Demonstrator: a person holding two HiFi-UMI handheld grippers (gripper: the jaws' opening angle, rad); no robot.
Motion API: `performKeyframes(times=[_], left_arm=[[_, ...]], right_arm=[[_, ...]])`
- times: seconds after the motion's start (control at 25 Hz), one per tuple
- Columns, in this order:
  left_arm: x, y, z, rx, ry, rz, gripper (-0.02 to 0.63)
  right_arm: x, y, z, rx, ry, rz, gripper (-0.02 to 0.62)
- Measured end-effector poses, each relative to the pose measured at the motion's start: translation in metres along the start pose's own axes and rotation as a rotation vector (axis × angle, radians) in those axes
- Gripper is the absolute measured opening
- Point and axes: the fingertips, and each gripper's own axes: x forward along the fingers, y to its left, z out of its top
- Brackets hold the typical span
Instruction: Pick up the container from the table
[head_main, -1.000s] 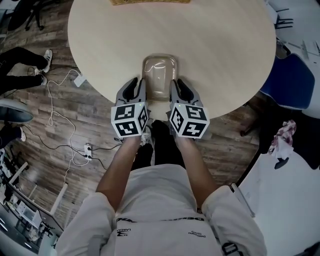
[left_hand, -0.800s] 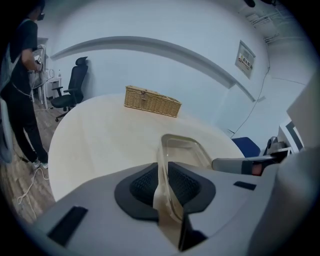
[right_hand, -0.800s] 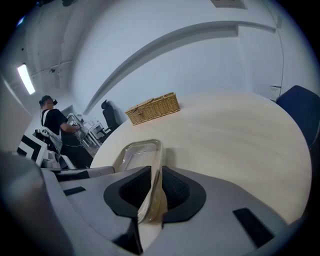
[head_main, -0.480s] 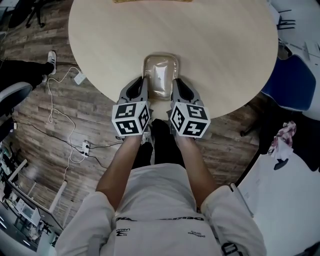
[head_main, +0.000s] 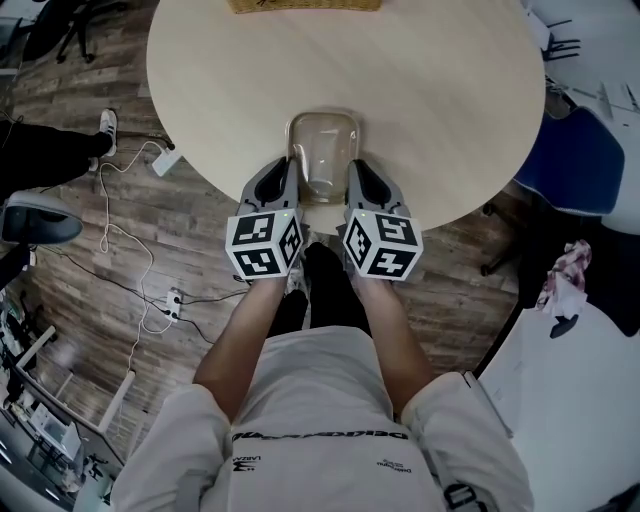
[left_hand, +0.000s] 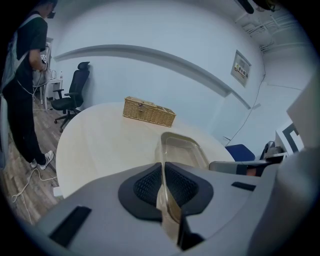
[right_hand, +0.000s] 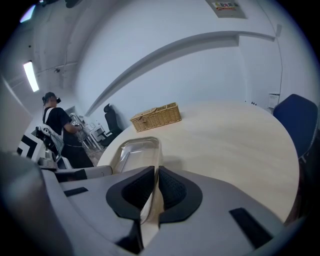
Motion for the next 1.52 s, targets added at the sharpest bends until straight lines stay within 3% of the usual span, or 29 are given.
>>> performKeyframes(times=[0.84,1.52], left_arm=[[-0.139,-0.053,0.04,0.062,-0.189,-0.07,0.037],[-0.259,-0.093,0.074,0.124,-0.346,-0.146,0.037]], right_arm=[[-0.139,0.058,0.03,-0.043,-0.204,0.003,0.054],[-0.262,0.117,0.053,-0.143,-0.375,0.018,0.055]])
